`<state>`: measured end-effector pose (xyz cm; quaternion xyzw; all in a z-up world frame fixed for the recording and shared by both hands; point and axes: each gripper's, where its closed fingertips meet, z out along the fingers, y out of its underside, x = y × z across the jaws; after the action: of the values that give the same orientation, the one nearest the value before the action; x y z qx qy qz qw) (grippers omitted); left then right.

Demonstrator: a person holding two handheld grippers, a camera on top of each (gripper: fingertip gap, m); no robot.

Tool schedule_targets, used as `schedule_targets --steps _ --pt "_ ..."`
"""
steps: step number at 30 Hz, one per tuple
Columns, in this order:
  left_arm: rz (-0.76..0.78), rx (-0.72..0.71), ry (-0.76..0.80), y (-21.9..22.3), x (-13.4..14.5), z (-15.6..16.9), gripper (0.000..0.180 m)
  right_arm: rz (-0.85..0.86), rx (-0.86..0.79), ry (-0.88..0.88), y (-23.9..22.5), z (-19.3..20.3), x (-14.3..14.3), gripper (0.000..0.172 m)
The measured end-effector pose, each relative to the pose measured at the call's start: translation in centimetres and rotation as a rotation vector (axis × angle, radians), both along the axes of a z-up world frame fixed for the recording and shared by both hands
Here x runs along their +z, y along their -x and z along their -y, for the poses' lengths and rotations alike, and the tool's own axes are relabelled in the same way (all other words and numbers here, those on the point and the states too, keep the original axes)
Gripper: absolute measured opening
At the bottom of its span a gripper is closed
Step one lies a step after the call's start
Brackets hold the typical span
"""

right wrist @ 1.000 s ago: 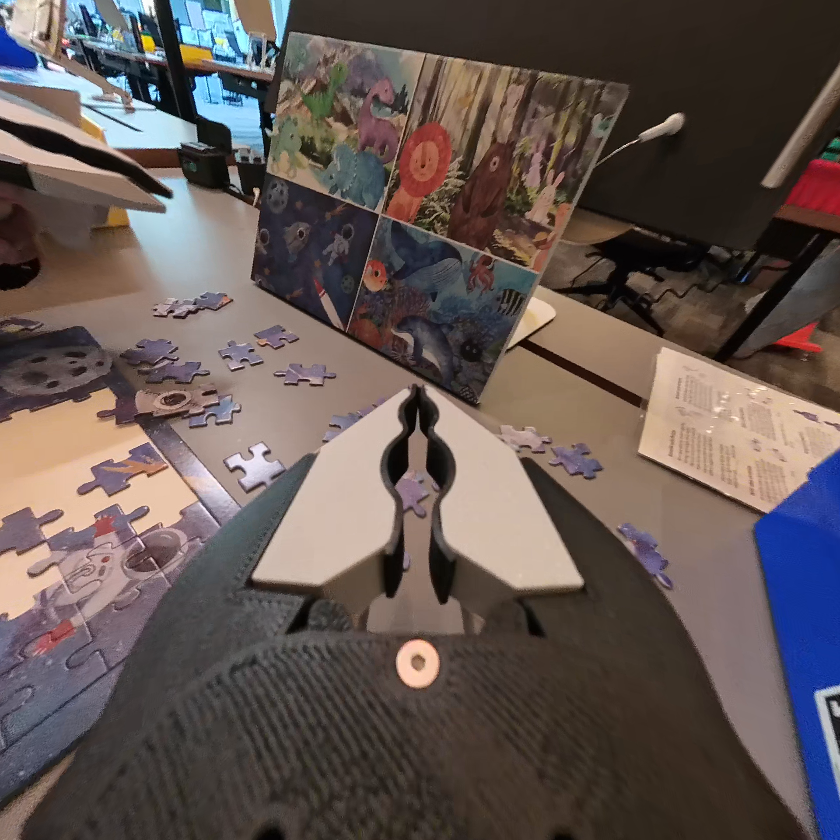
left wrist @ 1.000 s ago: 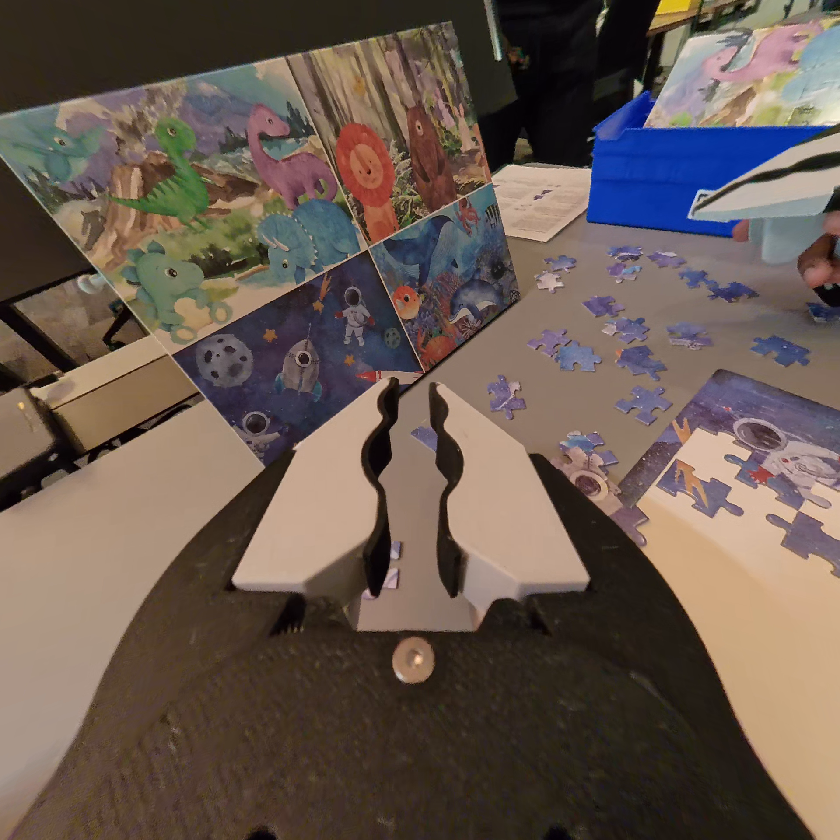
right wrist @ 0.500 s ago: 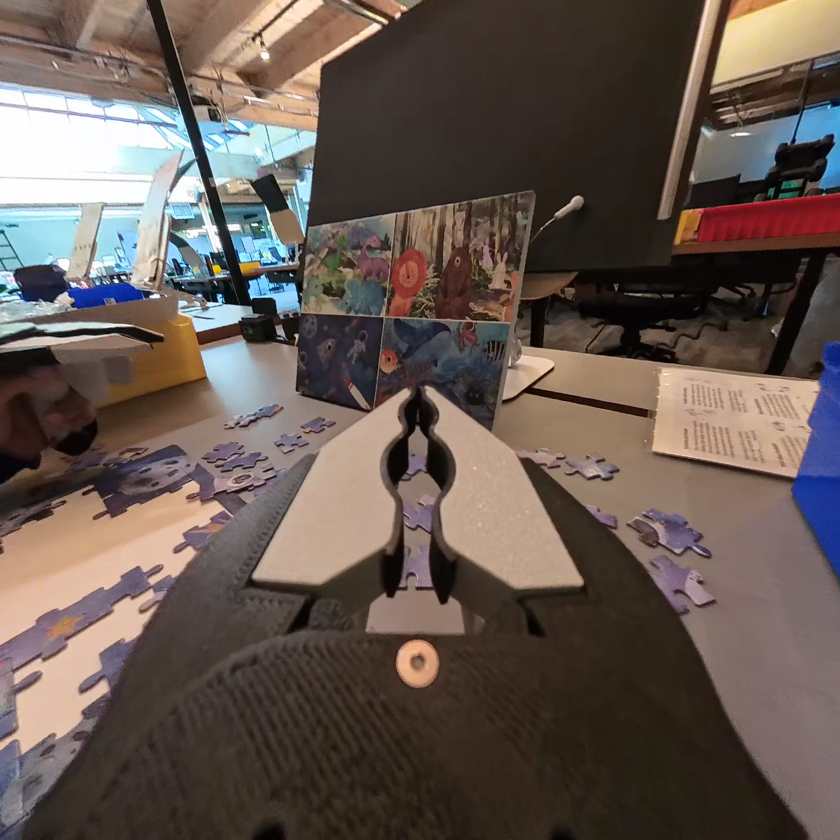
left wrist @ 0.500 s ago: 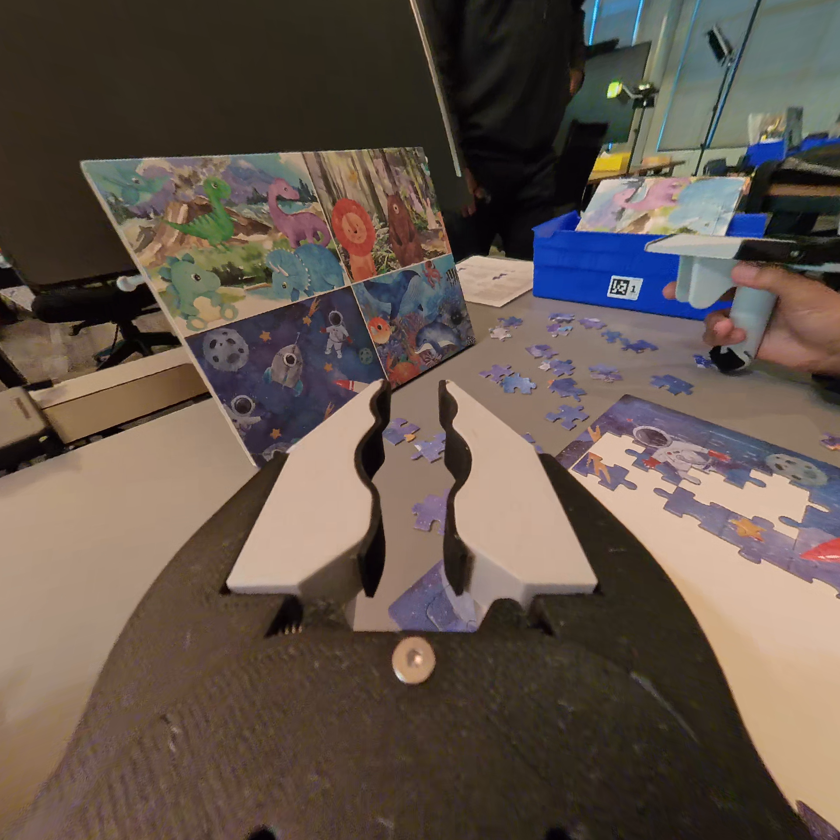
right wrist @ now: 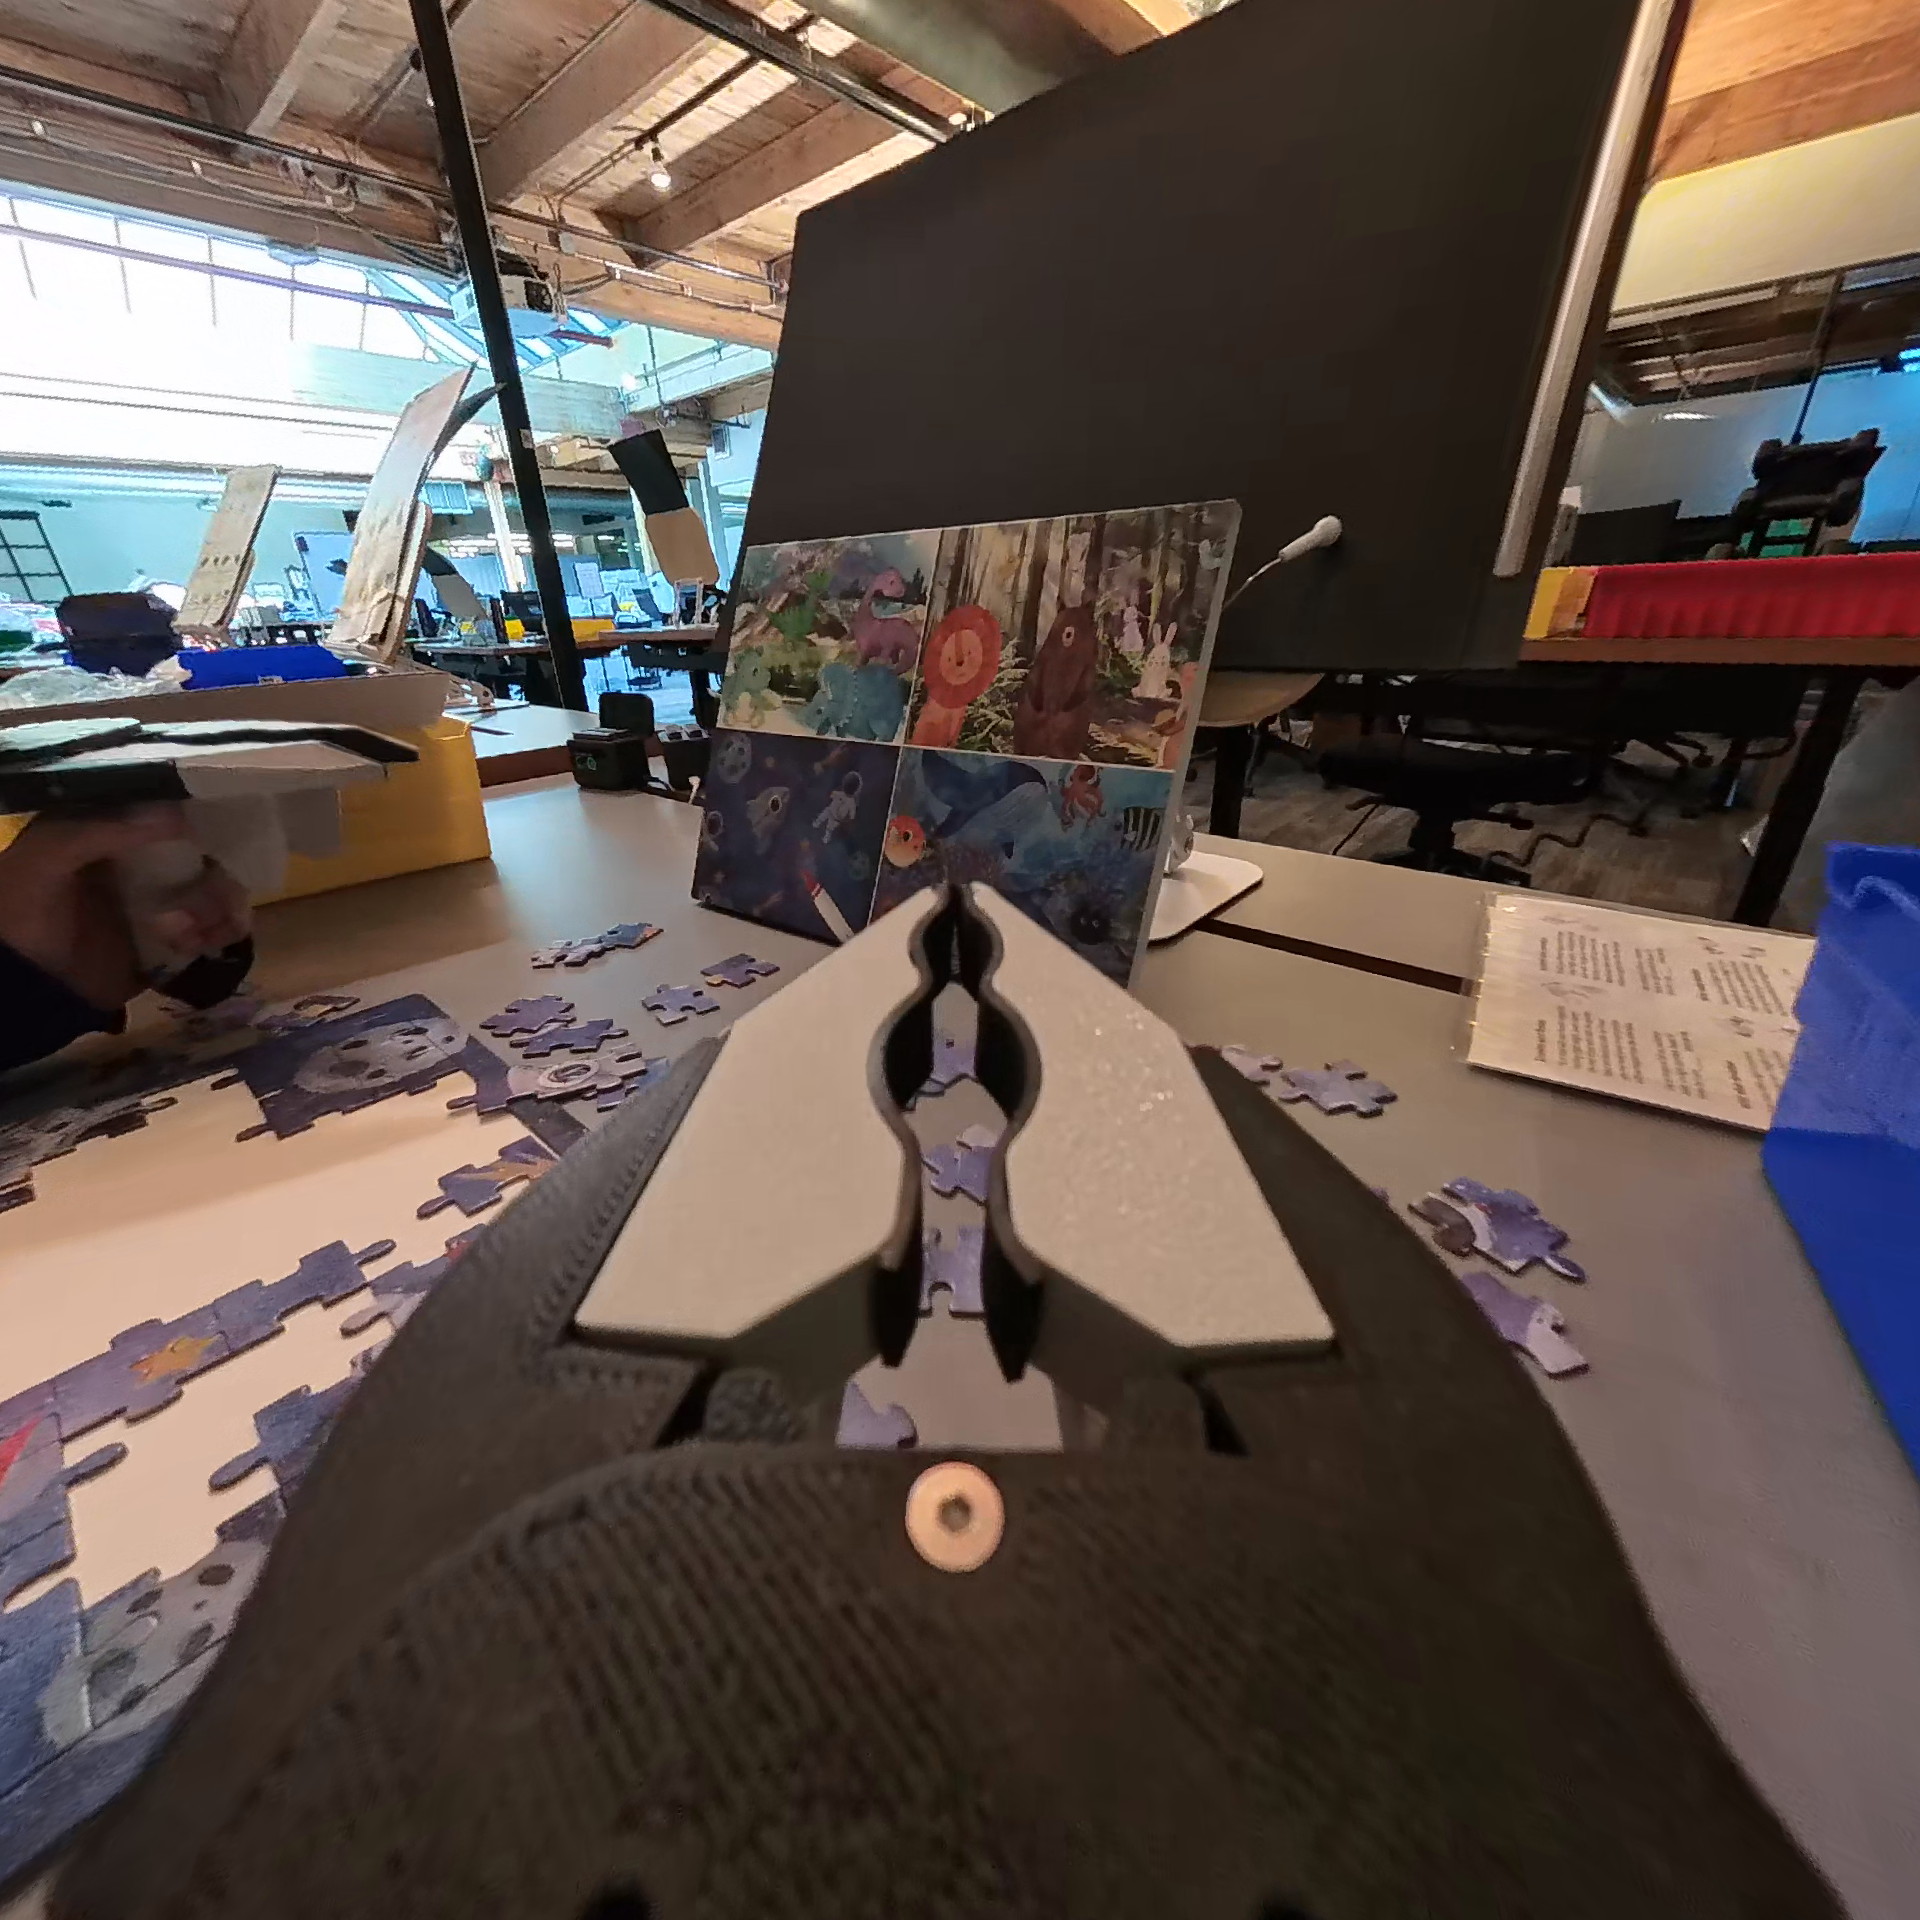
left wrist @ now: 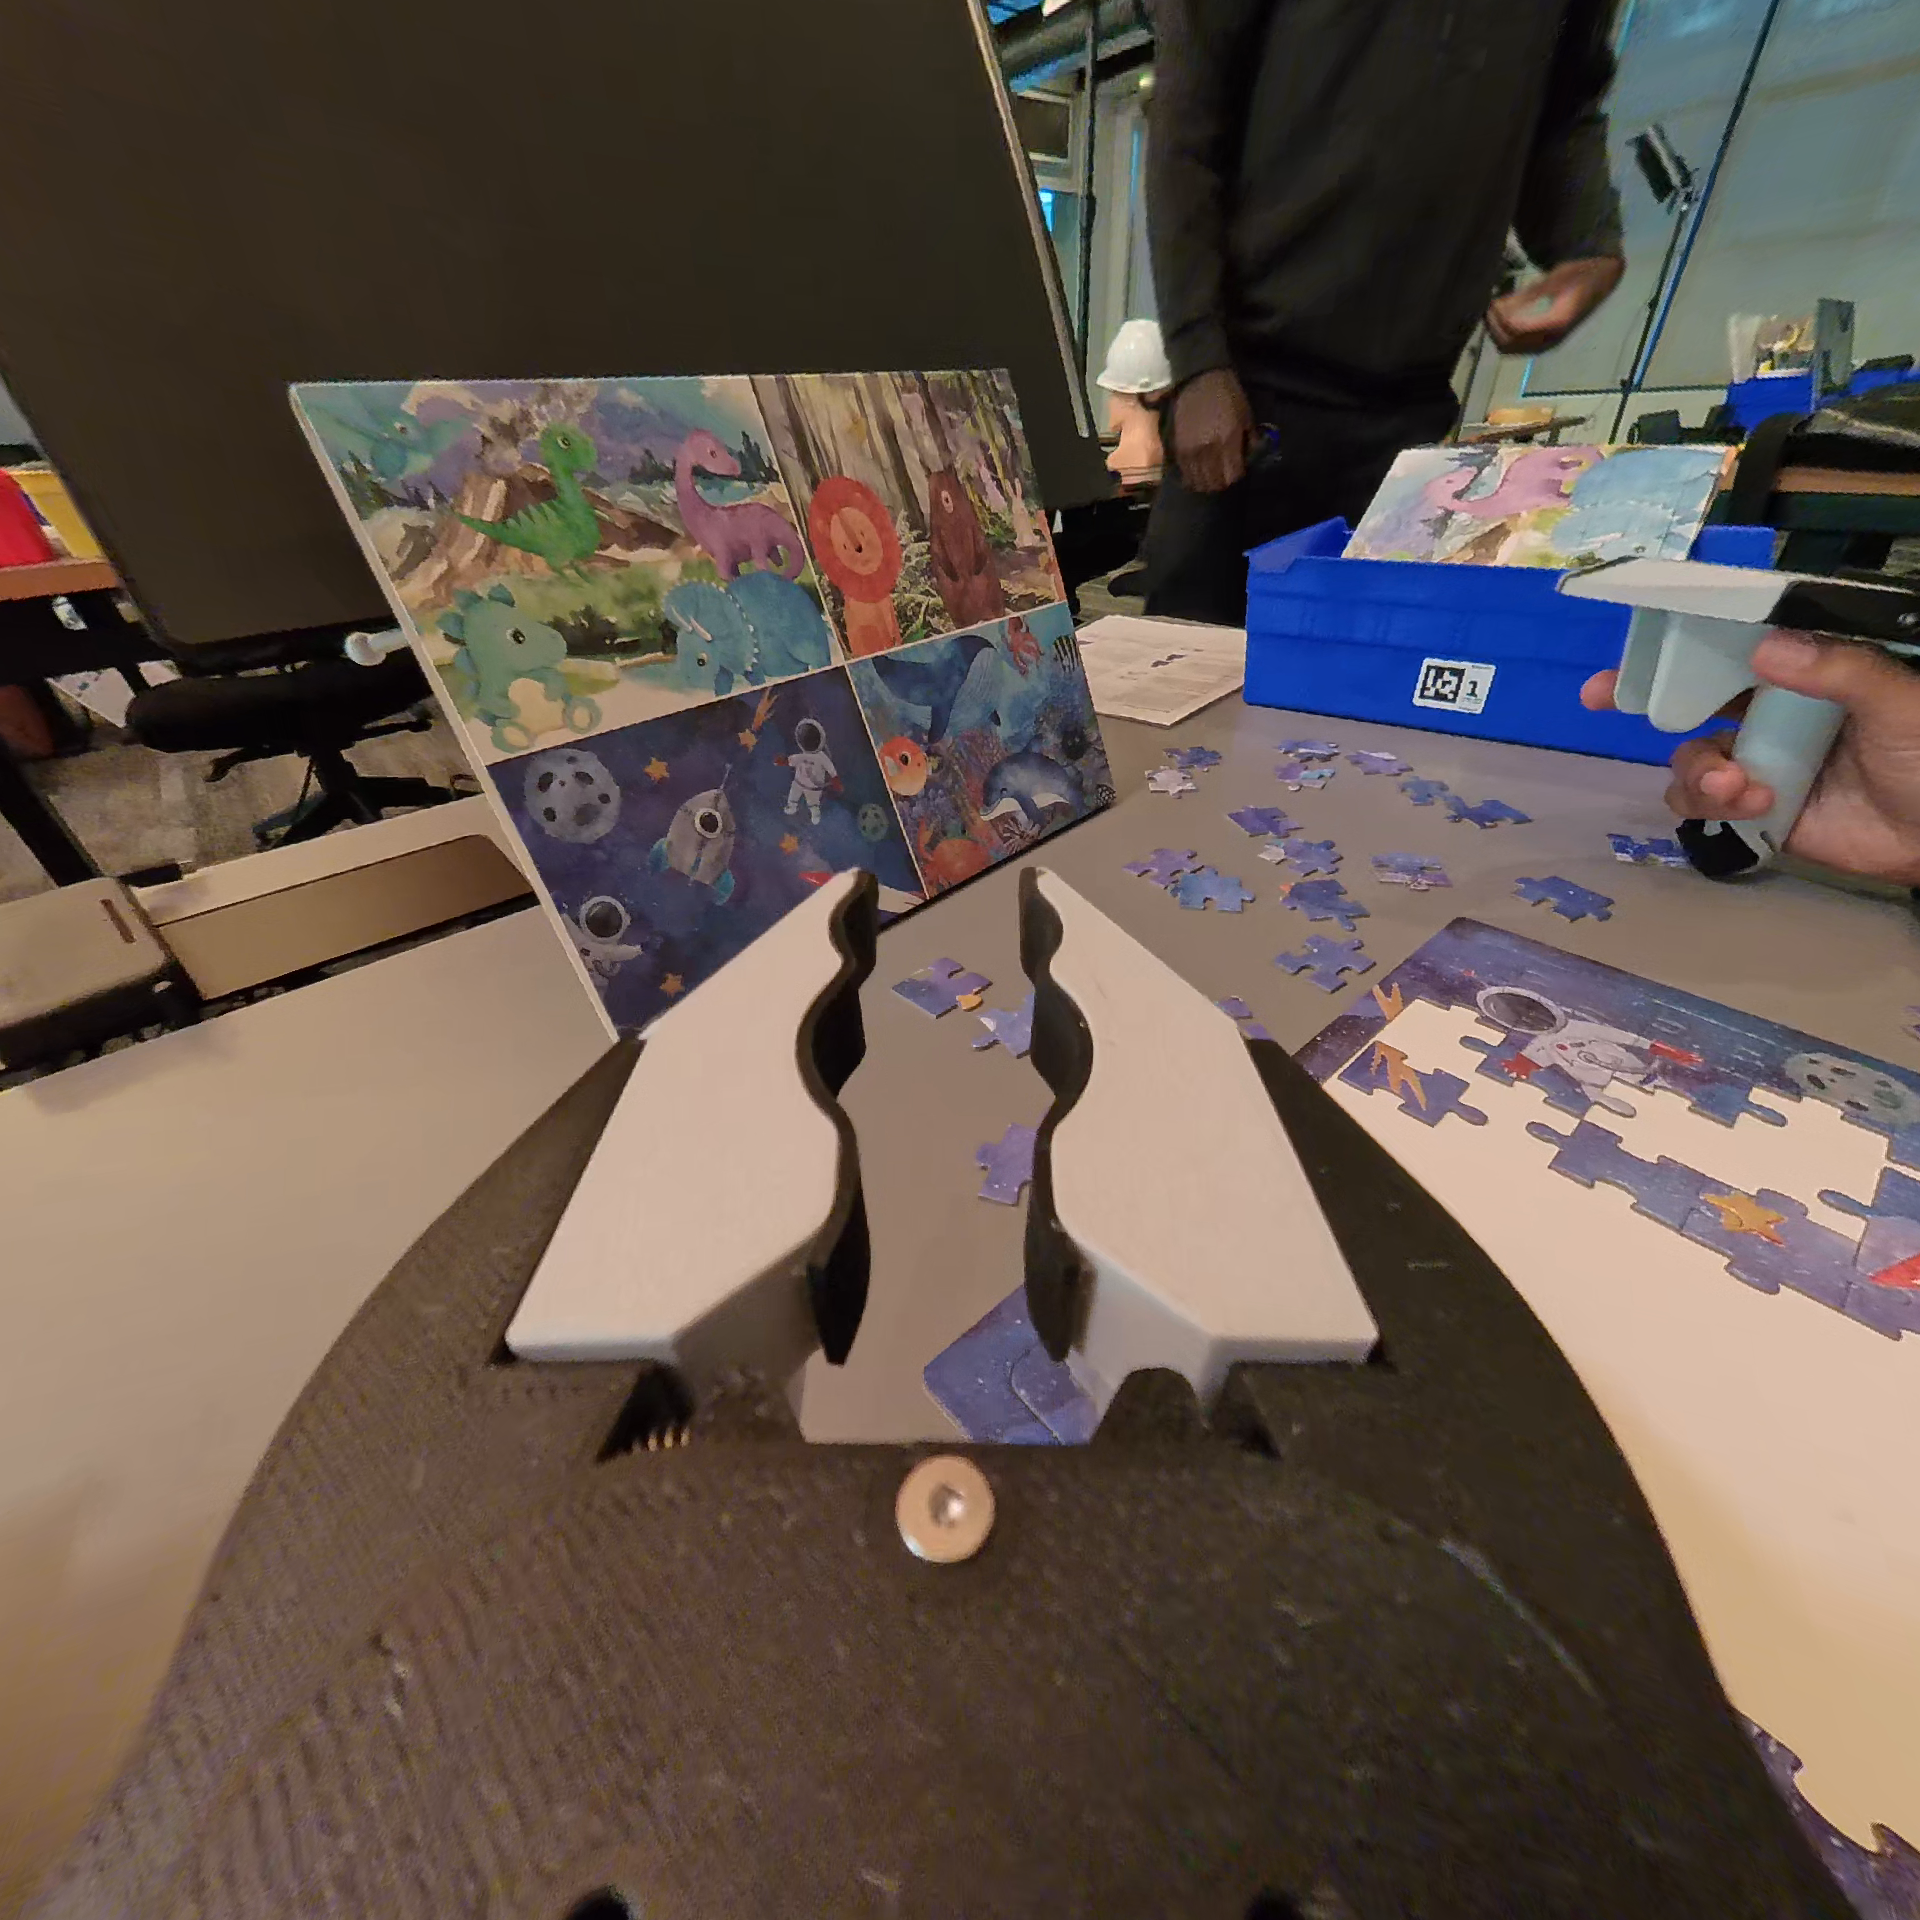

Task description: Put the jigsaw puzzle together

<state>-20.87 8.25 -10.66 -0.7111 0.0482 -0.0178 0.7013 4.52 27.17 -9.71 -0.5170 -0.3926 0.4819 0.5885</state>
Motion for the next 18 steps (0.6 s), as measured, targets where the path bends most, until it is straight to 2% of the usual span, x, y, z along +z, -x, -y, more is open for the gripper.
schedule_targets --steps 7,18 --pt "0.025 0.014 -0.027 0.6 0.4 0.4 0.025 -0.021 -0.003 -0.013 -0.9 0.5 0.3 0.0" --pt "0.023 0.019 -0.012 0.7 -0.1 0.3 0.025 0.085 0.013 -0.123 0.3 2.2 -0.8 0.0"
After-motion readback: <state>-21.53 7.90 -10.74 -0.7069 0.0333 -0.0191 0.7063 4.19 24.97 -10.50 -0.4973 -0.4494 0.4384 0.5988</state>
